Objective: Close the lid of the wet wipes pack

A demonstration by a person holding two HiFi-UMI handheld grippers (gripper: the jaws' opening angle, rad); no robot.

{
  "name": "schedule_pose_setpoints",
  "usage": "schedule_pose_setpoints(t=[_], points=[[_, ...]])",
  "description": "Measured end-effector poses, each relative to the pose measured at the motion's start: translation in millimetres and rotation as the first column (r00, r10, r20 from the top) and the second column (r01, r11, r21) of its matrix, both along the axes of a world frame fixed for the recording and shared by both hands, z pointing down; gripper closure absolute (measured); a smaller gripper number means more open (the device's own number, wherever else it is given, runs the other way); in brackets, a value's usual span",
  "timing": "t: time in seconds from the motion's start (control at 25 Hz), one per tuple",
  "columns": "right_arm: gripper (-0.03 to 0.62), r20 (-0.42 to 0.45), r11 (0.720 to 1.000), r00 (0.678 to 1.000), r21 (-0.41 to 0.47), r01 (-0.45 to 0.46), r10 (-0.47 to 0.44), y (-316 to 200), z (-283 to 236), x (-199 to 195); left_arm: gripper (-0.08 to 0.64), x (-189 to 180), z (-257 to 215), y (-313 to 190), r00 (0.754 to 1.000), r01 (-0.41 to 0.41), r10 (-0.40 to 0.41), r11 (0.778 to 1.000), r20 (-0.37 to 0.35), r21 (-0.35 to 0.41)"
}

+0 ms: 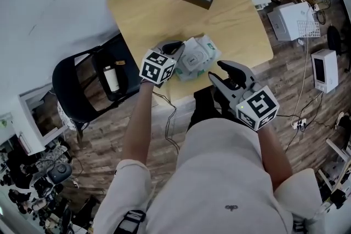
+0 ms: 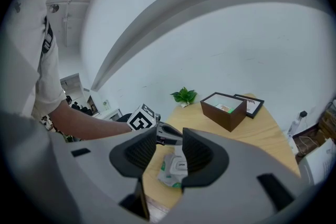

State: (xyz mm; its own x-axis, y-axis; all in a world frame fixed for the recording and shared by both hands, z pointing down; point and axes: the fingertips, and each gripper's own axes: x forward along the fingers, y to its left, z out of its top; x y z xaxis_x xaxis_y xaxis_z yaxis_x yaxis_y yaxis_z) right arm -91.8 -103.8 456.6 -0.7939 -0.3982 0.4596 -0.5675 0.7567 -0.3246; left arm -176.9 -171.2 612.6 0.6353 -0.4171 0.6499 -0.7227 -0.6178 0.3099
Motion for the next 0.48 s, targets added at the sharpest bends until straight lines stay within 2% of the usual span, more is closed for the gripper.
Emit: schedule_pose_setpoints(t=[0.48], points=[[0.440, 0.043, 1.000, 0.999, -0.003, -0.006, 0.006, 6, -3, 10, 0.540, 17, -12, 19, 0.999, -0.019, 0.019, 1.000, 0.039, 0.001]])
